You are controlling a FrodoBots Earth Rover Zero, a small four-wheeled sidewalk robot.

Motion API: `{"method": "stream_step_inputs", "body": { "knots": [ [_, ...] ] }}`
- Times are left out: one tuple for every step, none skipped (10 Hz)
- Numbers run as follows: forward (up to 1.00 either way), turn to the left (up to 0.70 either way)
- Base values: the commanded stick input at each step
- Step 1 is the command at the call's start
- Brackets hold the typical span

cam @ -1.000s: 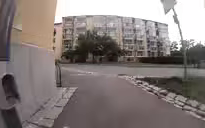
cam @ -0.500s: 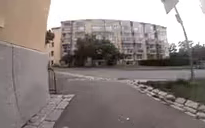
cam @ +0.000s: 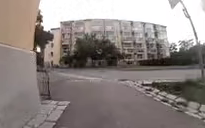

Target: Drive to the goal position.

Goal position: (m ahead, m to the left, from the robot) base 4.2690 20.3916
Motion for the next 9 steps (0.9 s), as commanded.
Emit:
{"method": "stream_step_inputs", "body": {
  "knots": [
    [0.70, 0.00],
    [0.70, 0.00],
    [0.70, 0.00],
    [0.70, 0.00],
    [0.70, 0.00],
    [0.70, 0.00],
    [0.70, 0.00],
    [0.70, 0.00],
    [0.70, 0.00]
  ]
}}
